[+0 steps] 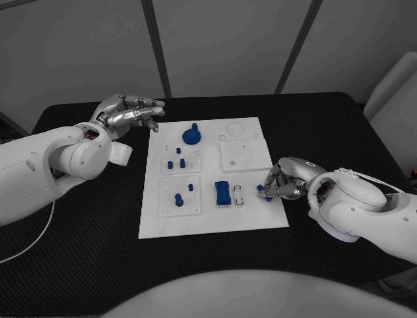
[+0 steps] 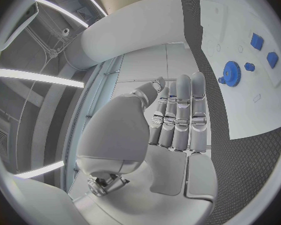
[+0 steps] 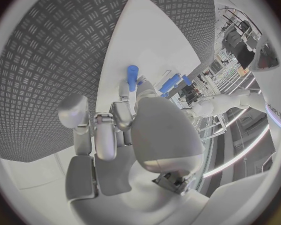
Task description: Assemble the parts on the task board
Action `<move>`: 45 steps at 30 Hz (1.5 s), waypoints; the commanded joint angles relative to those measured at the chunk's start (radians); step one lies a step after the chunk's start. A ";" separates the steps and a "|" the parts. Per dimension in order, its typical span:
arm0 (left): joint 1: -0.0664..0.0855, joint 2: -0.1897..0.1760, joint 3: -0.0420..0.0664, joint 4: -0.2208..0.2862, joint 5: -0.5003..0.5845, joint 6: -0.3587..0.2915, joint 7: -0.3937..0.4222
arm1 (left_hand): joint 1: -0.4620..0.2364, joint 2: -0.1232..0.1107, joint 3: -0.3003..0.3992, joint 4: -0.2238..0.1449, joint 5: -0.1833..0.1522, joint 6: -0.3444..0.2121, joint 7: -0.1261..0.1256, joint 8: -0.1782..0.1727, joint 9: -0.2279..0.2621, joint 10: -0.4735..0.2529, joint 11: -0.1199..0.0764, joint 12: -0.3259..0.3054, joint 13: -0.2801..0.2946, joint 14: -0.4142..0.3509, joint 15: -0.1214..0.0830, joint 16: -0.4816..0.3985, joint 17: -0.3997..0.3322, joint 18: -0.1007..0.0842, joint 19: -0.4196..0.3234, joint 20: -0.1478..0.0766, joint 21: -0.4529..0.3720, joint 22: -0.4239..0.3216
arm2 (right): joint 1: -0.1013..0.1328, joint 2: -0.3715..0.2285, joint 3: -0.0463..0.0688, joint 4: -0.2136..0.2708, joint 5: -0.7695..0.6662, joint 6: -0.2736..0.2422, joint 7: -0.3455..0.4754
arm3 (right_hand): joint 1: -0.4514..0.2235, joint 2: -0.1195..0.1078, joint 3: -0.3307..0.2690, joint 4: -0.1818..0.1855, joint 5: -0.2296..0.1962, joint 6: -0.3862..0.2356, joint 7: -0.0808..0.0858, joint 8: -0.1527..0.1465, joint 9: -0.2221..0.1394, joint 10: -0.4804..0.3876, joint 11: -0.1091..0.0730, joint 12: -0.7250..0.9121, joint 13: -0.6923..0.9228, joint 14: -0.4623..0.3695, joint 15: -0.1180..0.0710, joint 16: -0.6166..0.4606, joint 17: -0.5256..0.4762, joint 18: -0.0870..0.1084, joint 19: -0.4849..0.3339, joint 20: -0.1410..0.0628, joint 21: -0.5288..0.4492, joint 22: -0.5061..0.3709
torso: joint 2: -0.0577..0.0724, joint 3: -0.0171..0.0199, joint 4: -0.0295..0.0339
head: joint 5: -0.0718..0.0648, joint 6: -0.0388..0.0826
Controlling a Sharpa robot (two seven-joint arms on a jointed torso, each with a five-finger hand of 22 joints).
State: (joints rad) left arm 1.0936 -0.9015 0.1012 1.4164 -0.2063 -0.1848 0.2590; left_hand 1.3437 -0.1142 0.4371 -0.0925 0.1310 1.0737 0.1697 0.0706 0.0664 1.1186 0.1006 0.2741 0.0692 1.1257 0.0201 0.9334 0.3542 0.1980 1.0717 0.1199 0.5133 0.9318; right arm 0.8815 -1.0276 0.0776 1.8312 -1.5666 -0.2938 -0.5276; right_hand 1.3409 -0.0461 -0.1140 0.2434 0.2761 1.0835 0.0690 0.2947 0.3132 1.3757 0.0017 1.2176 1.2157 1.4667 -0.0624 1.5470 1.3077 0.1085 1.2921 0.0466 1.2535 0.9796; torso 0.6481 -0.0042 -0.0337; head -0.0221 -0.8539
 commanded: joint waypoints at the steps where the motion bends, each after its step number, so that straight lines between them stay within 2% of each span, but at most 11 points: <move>1: 0.001 -0.001 0.001 0.003 0.002 0.011 0.003 | -0.006 0.007 -0.006 0.002 -0.003 -0.005 -0.001 -0.003 -0.001 -0.005 -0.001 0.003 -0.001 -0.006 0.003 -0.005 -0.002 -0.017 -0.004 0.001 -0.006 -0.001 | -0.012 0.005 -0.007 -0.001 -0.059 0.083 -0.030 | 0.006 -0.014 -0.004 -0.003 0.001 0.006 -0.001 -0.005 -0.002 0.001 -0.009 -0.008 -0.001 0.091 -0.007 -0.005 0.208 0.003 0.004 -0.003 -0.001 -0.002 | 0.000 -0.0002 0.0005 | 0.000 -0.002; 8: 0.001 -0.002 0.001 0.003 0.002 0.014 -0.001 | -0.006 0.007 -0.006 0.002 -0.003 -0.005 -0.001 -0.003 -0.001 -0.005 -0.001 0.003 -0.001 -0.006 0.003 -0.005 -0.002 -0.017 -0.004 0.001 -0.006 -0.001 | -0.021 0.019 -0.007 0.007 -0.143 0.105 -0.052 | 0.033 -0.035 -0.002 -0.021 0.002 0.006 -0.001 -0.006 -0.001 -0.005 -0.009 -0.017 -0.006 0.090 -0.007 -0.007 0.205 0.004 0.001 -0.004 -0.005 -0.007 | -0.001 -0.0003 0.0009 | 0.001 -0.003; 13: 0.001 -0.003 0.001 0.004 0.002 0.015 -0.002 | -0.006 0.007 -0.006 0.002 -0.002 -0.006 -0.001 -0.003 -0.001 -0.006 -0.001 0.003 -0.001 -0.006 0.003 -0.005 -0.002 -0.017 -0.004 0.001 -0.006 -0.002 | -0.024 0.027 -0.007 0.012 -0.179 0.099 -0.066 | 0.064 -0.035 0.014 -0.036 0.052 0.004 -0.001 -0.008 0.000 -0.008 -0.010 -0.022 -0.007 0.090 -0.008 -0.008 0.205 0.004 0.001 -0.005 -0.007 -0.007 | -0.001 0.0004 0.0004 | 0.003 -0.004; 19: 0.001 -0.003 0.001 0.005 0.002 0.014 -0.003 | -0.005 0.007 -0.006 0.001 -0.002 -0.007 -0.001 -0.004 -0.001 -0.007 -0.001 0.003 -0.001 -0.006 0.003 -0.005 -0.002 -0.017 -0.004 0.001 -0.007 -0.002 | -0.024 0.032 -0.007 0.015 -0.195 0.090 -0.075 | 0.115 -0.023 0.061 -0.055 0.080 0.006 -0.004 -0.012 -0.002 -0.013 -0.013 -0.029 -0.009 0.091 -0.012 -0.007 0.206 0.003 0.003 -0.008 -0.008 -0.006 | -0.001 -0.0003 0.0006 | 0.006 -0.004; 26: 0.001 -0.004 0.001 0.005 0.002 0.014 -0.004 | -0.002 0.008 -0.005 -0.001 -0.002 -0.008 0.000 -0.004 -0.001 -0.008 -0.001 0.003 -0.001 -0.006 0.003 -0.005 -0.002 -0.016 -0.004 0.001 -0.007 -0.002 | -0.024 0.031 -0.007 0.024 -0.163 0.061 -0.084 | 0.132 -0.028 0.133 -0.051 0.164 0.015 -0.007 -0.016 -0.004 -0.013 -0.018 -0.034 -0.008 0.091 -0.015 -0.007 0.208 0.002 0.007 -0.012 -0.005 0.001 | -0.001 0.0005 0.0002 | 0.008 -0.003; 35: 0.001 -0.003 0.001 0.005 0.002 0.016 -0.008 | 0.000 0.008 -0.004 -0.002 -0.002 -0.008 0.000 -0.004 -0.001 -0.008 -0.001 0.004 -0.001 -0.007 0.003 -0.005 -0.003 -0.016 -0.004 0.001 -0.007 -0.002 | -0.024 0.021 -0.006 0.051 -0.068 -0.010 -0.091 | 0.113 -0.066 0.232 -0.036 0.227 0.021 -0.008 -0.015 0.000 -0.006 -0.020 -0.035 -0.004 0.092 -0.016 -0.004 0.213 0.001 0.011 -0.014 -0.001 0.010 | 0.000 0.0001 0.0003 | 0.007 -0.002; 40: 0.001 -0.003 0.001 0.005 0.002 0.017 -0.009 | 0.000 0.008 -0.004 -0.002 -0.002 -0.008 0.000 -0.004 -0.001 -0.008 -0.001 0.004 -0.001 -0.007 0.003 -0.005 -0.003 -0.016 -0.004 0.001 -0.007 -0.002 | -0.024 0.016 -0.006 0.066 -0.030 -0.064 -0.083 | 0.098 -0.083 0.271 -0.031 0.252 0.021 -0.010 -0.012 0.003 -0.003 -0.019 -0.034 -0.001 0.093 -0.017 -0.002 0.217 0.000 0.014 -0.014 0.002 0.015 | 0.000 -0.0002 -0.0001 | 0.008 -0.002; 45: 0.001 -0.002 0.001 0.005 0.002 0.018 -0.010 | 0.002 0.009 -0.004 -0.003 -0.001 -0.009 0.000 -0.004 -0.001 -0.009 0.000 0.004 -0.001 -0.007 0.003 -0.005 -0.003 -0.016 -0.003 0.001 -0.007 -0.002 | -0.023 0.012 -0.006 0.083 -0.003 -0.121 -0.070 | 0.085 -0.092 0.292 -0.027 0.259 0.023 -0.011 -0.009 0.007 0.003 -0.020 -0.028 0.004 0.094 -0.017 0.001 0.221 -0.001 0.018 -0.015 0.007 0.023 | 0.000 -0.0008 0.0012 | 0.007 -0.002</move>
State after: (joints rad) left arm 1.0934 -0.9044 0.1013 1.4193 -0.2063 -0.1786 0.2504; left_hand 1.3437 -0.1142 0.4371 -0.0925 0.1310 1.0738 0.1697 0.0706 0.0664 1.1186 0.1006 0.2741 0.0693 1.1257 0.0201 0.9333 0.3525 0.1980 1.0717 0.1199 0.5094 0.9313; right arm 0.8570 -1.0150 0.0713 1.9071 -1.6211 -0.3457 -0.6031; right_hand 1.4285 -0.1292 0.1679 0.2185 0.5307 1.0987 0.0606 0.2788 0.3067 1.3650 -0.0093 1.1875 1.2189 1.4631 -0.0733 1.5425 1.3074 0.1085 1.3043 0.0342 1.2536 1.0009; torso 0.6479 -0.0044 -0.0337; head -0.0144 -0.8554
